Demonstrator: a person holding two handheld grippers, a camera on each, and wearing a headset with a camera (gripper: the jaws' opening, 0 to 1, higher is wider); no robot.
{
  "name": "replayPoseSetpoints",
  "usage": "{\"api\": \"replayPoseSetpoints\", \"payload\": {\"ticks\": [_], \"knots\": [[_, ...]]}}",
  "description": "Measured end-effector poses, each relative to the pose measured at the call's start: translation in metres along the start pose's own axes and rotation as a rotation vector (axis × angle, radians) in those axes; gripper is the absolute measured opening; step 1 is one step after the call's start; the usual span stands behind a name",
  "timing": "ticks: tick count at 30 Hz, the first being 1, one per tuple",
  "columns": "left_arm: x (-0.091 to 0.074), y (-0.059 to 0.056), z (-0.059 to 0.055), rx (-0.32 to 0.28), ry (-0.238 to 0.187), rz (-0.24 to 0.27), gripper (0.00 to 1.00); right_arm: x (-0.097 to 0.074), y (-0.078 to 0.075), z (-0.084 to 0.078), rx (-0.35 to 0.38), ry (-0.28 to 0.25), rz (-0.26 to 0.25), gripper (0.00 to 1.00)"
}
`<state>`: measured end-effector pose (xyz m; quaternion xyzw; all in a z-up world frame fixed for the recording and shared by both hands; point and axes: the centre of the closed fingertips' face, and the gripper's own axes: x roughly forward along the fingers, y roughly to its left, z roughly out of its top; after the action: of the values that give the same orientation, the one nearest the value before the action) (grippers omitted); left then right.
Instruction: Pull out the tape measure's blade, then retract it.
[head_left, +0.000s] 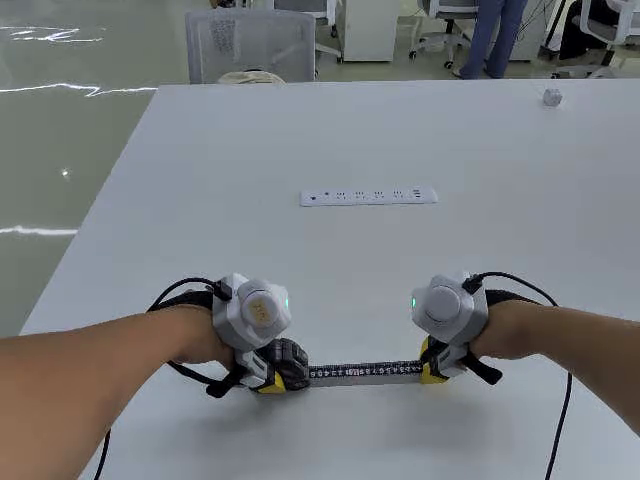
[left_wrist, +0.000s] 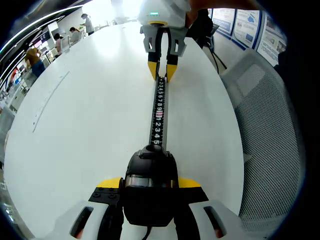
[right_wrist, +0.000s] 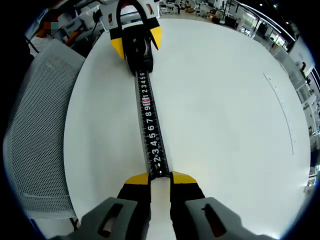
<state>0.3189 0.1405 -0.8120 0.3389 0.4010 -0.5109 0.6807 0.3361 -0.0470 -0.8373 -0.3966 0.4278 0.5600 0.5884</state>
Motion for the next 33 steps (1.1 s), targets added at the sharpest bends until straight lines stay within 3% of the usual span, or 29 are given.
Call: {"api": "replayPoseSetpoints", "payload": {"ticks": [33], "knots": [[0.000, 0.000, 0.000, -0.005, -0.002, 0.002, 0.36, -0.005, -0.002, -0.015, 0.013, 0.018, -0.009, 0.12]]}}
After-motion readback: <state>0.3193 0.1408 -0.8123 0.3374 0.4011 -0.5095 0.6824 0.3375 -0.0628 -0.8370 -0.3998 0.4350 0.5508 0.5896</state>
